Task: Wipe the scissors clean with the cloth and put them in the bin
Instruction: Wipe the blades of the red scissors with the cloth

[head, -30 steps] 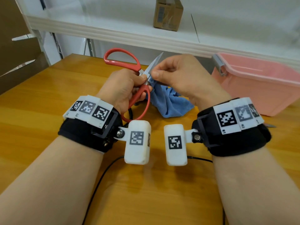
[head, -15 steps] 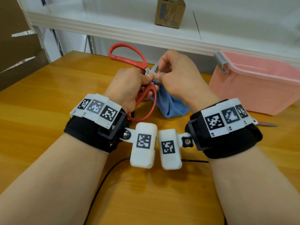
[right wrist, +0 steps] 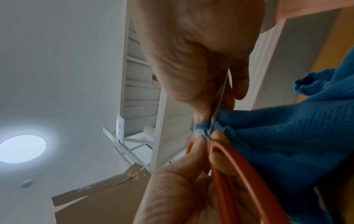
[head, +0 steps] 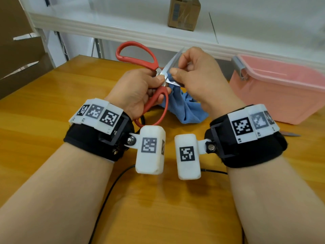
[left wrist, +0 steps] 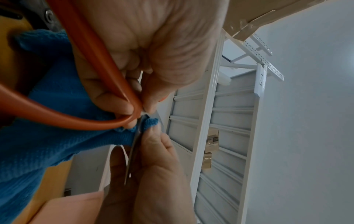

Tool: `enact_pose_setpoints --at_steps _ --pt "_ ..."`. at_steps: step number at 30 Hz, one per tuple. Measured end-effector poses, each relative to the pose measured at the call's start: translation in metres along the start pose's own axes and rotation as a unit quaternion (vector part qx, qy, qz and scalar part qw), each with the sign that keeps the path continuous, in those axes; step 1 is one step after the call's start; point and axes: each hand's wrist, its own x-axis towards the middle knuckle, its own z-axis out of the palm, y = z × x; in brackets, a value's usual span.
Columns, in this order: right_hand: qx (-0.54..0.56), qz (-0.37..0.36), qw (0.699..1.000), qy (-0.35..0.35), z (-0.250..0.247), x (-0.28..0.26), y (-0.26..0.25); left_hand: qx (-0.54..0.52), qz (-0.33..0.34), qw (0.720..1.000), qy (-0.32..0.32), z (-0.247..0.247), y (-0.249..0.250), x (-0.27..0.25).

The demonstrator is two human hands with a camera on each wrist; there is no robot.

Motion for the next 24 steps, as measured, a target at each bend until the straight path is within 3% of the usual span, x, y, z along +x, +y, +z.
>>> enact_pose_setpoints --at_steps 4,8,17,24 --pt "0.04 0.029 0.998 -0.04 -0.007 0.0 -0.001 -0.017 -0.01 1.0 -0.005 -0.003 0.001 -0.001" --pt "0.018 0.008 0.996 -0.088 -0.009 -0.003 -0.001 -0.013 -0.012 1.0 -0.01 -0.003 -0.001 0.0" --pt "-0.061 -0.054 0.996 -0.038 0.001 -0.002 0.003 0.014 -0.001 1.0 -0.021 0.001 -0.003 -0.001" --pt "-0.056 -0.039 0.998 0.0 0.005 0.001 0.001 0.013 -0.004 1.0 -0.027 0.002 -0.002 -0.002"
